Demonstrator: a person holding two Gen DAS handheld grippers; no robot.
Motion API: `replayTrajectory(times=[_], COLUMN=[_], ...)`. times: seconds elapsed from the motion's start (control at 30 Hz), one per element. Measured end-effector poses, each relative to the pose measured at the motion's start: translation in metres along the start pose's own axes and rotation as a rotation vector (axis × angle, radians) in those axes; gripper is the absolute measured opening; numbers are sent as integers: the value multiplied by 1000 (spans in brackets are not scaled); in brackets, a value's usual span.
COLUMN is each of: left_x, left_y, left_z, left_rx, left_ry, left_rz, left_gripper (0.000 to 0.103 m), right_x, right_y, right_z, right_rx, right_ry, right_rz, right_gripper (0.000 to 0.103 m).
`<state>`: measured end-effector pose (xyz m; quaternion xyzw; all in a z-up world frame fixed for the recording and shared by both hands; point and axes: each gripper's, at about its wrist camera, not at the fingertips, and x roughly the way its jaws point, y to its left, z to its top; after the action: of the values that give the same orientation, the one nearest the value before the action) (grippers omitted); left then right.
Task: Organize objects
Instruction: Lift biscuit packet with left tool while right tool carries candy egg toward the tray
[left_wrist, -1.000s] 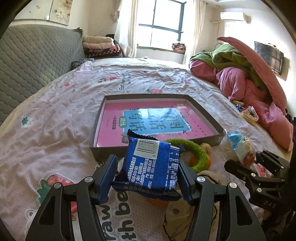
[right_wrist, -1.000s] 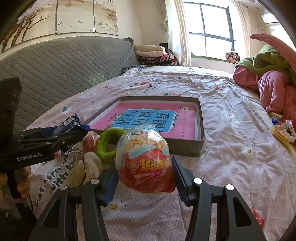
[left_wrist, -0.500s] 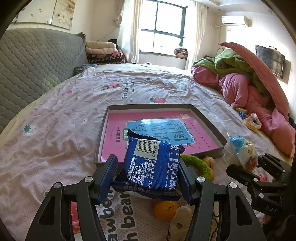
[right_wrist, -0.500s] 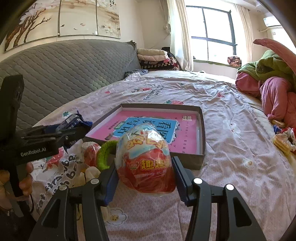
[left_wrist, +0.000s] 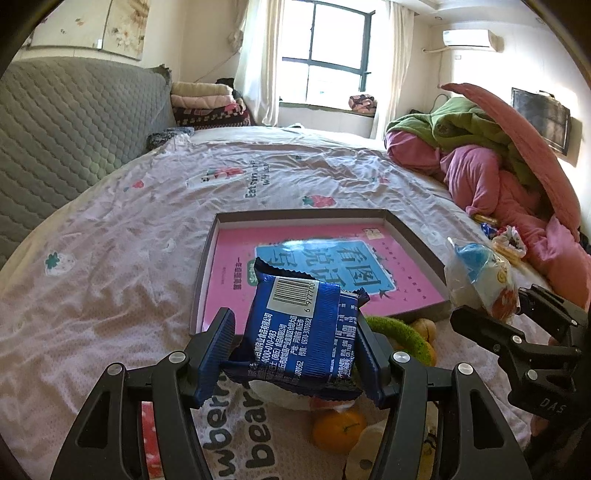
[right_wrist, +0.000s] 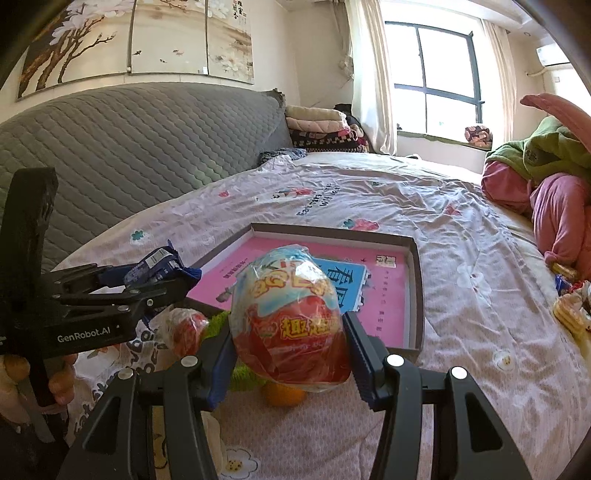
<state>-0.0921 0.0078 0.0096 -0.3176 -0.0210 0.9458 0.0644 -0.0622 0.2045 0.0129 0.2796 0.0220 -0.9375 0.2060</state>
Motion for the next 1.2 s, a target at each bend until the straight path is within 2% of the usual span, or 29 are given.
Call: replayTrajectory(times=[1.2], left_x=[19], left_y=[15], left_z=[34], left_rx=[-2], left_ry=[-38], left_rz=[26], left_gripper=[63], right_x=[20], right_y=[-12], right_z=[28], right_rx=[-29], right_ry=[-35], right_rz=[-44], right_gripper=[55])
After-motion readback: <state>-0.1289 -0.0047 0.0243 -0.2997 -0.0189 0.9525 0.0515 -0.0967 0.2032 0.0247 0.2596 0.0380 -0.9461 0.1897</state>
